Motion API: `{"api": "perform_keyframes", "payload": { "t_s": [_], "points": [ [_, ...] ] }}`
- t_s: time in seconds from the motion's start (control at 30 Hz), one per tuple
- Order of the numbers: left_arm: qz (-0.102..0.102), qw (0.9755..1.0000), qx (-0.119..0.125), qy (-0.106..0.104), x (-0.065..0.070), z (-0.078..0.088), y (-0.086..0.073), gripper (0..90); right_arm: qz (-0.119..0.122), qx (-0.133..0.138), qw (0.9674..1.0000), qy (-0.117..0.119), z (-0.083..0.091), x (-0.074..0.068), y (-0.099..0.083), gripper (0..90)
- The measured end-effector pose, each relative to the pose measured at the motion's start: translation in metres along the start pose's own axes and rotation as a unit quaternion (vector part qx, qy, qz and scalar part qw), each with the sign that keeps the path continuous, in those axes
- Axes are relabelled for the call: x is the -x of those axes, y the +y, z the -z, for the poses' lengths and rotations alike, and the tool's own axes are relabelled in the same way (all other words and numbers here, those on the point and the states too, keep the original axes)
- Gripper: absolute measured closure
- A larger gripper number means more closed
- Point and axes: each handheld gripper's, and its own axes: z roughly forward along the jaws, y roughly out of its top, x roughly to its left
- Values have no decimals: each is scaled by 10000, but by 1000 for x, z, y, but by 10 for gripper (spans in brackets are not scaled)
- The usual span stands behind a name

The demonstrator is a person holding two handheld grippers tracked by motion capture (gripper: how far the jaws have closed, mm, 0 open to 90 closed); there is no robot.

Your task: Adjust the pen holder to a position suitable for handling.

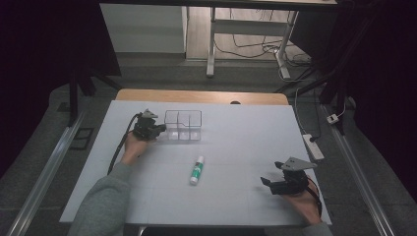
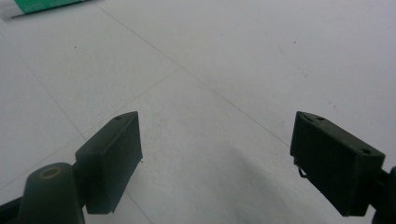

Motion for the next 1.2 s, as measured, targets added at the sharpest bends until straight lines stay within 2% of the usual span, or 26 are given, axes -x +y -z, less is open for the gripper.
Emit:
{"api": "perform_keyframes", "payload": {
  "t_s": [0.17,0.47,0.63,1.2],
  "points": [
    [-59,10000,-35,-17,5,-3,1,890,-16,31,10000,4,0,0,0,160],
    [-48,9998,44,-173,12,-7,7,889,-7,27,10000,-12,1,0,0,163],
    [85,9993,133,-342,15,-10,10,890,7,4,10000,-3,1,0,0,163],
    [-108,9991,100,-405,30,-25,21,889,-5,11,10000,22,1,0,0,163]
  ]
}}
